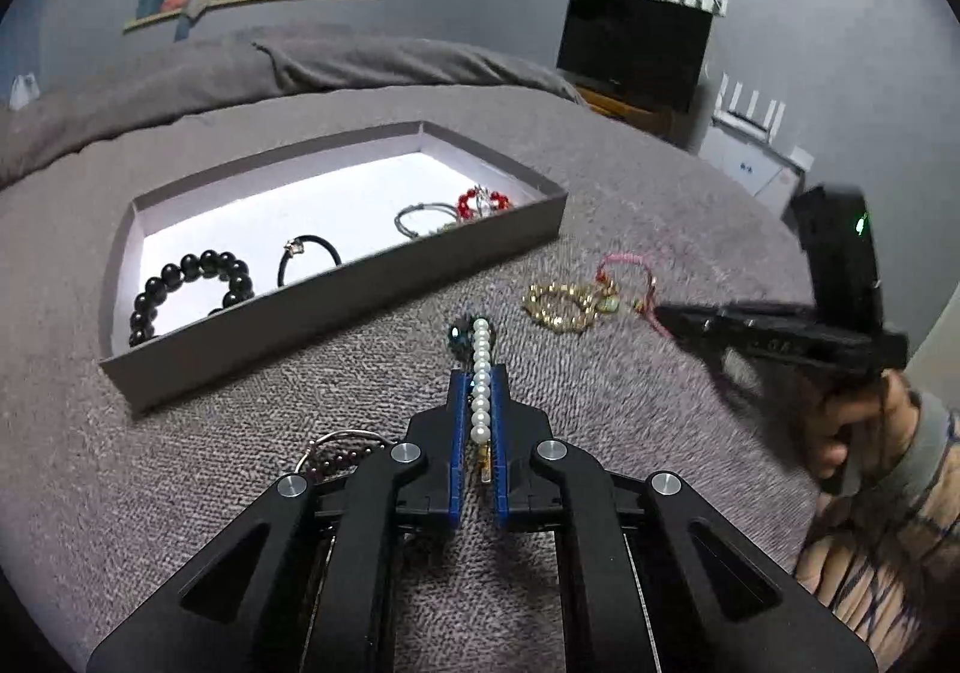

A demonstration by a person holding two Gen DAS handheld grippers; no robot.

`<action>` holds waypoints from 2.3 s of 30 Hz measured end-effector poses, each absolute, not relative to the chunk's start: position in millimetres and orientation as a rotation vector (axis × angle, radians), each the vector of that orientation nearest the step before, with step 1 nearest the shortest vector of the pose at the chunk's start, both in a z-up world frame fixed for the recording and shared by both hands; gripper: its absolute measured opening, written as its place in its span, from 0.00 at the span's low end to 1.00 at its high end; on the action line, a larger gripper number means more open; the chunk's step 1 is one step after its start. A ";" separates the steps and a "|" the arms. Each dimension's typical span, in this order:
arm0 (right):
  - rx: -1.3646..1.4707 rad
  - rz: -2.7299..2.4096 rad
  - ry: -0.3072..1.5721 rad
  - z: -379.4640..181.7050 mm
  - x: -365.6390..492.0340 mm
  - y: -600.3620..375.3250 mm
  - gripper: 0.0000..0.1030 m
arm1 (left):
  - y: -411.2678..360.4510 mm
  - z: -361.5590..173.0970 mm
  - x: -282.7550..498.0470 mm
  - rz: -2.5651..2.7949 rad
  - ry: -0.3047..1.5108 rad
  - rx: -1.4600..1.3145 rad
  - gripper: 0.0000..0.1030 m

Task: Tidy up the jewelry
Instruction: 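Lift the pearl strand and pink cord bracelet and carry them toward the tray, then open the left tool over the tray while the right tool opens to drop the pink cord bracelet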

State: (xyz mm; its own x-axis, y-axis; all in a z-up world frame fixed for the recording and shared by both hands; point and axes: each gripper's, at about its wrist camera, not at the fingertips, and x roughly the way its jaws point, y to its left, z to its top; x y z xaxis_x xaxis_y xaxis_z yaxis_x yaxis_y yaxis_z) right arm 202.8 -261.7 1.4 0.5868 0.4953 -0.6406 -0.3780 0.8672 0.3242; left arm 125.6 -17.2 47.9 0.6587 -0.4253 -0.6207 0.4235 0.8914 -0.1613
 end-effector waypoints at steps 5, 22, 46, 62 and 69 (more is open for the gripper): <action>0.142 0.509 0.778 5.7 199.5 -260.0 0.02 | -7.0 52.0 134.4 -0.542 0.713 -0.105 0.08; -0.089 0.598 0.654 38.4 177.8 -219.7 0.02 | -8.6 24.9 161.3 -0.515 0.828 0.011 0.20; 0.035 0.660 0.455 113.7 234.1 -221.1 0.02 | 35.0 79.3 180.9 -0.438 0.611 -0.066 0.08; 0.085 0.680 0.443 117.5 283.1 -180.3 0.02 | 60.1 73.6 242.6 -0.248 0.610 -0.083 0.08; 0.130 0.752 0.548 93.2 306.4 -151.7 0.02 | 57.2 64.5 253.2 -0.263 0.652 -0.086 0.08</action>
